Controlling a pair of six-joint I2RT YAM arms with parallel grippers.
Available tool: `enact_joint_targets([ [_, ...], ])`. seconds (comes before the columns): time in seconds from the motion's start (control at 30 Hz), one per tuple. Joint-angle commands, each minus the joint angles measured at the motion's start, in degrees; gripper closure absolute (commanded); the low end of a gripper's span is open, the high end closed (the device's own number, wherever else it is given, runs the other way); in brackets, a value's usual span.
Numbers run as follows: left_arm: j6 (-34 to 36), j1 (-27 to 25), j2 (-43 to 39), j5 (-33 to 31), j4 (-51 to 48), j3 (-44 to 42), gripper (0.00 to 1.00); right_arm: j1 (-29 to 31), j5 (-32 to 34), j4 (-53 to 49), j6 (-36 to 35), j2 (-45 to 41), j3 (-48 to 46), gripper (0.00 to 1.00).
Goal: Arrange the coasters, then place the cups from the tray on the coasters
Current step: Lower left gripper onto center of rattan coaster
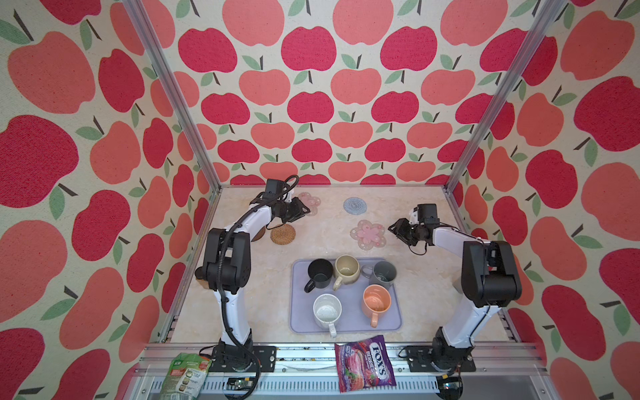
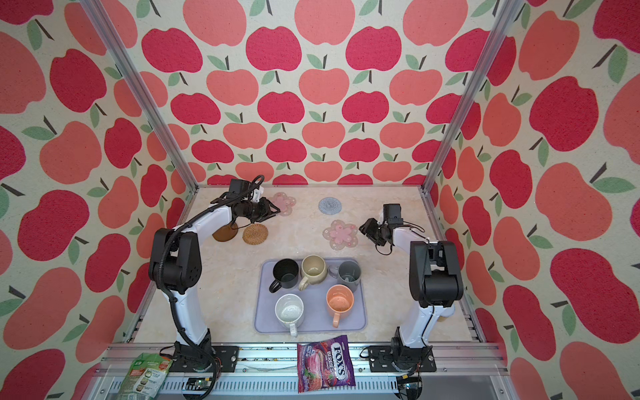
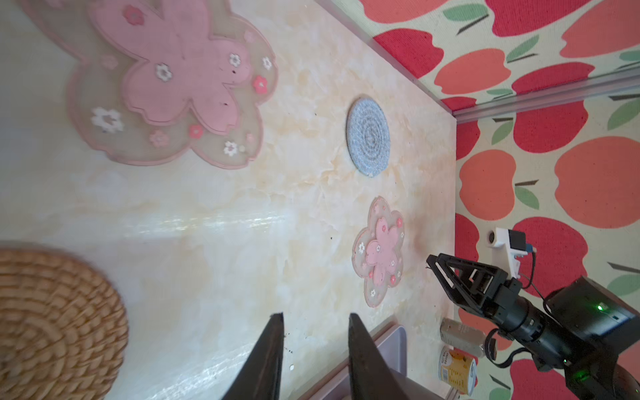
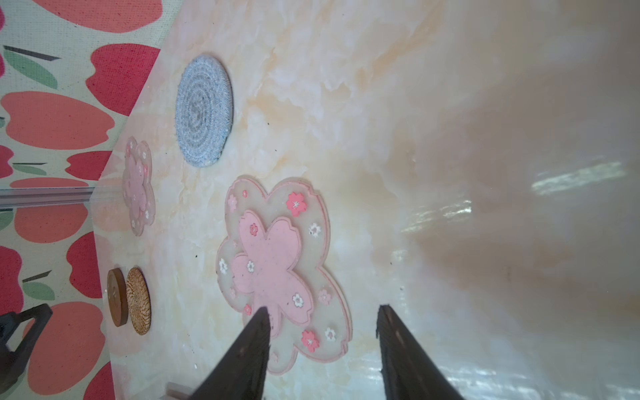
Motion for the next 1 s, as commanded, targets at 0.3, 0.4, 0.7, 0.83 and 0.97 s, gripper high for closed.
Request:
enact_joint_targets([
  [0.3, 0.4, 1.4, 2.3, -11.5, -10.2, -2.7, 0.90, 3.8, 0.7, -2.9, -0.1, -4.4, -2.3, 0.47],
  [0.4, 0.3, 2.0, 2.4, -13.1, -10.3, -2.9, 0.90, 4.4, 0.6, -3.2, 0.0, -5.2, -2.2, 0.47],
  [0.7, -0.6, 3.8, 4.9, -16.2, -12.7, -3.4, 0.89, 5.7, 0.7, -3.4, 0.5, -5.9, -3.0, 0.47],
  [0.83, -1.0, 3.7, 6.3, -16.3, -12.9, -3.5, 0.90, 5.8, 0.7, -3.3, 0.7, -6.0, -3.1, 0.47],
  [0.97, -1.3, 3.1, 6.8, -16.1, -12.5, -4.1, 0.90, 5.8, 0.7, -3.7, 0.4, -5.9, -2.9, 0.47],
])
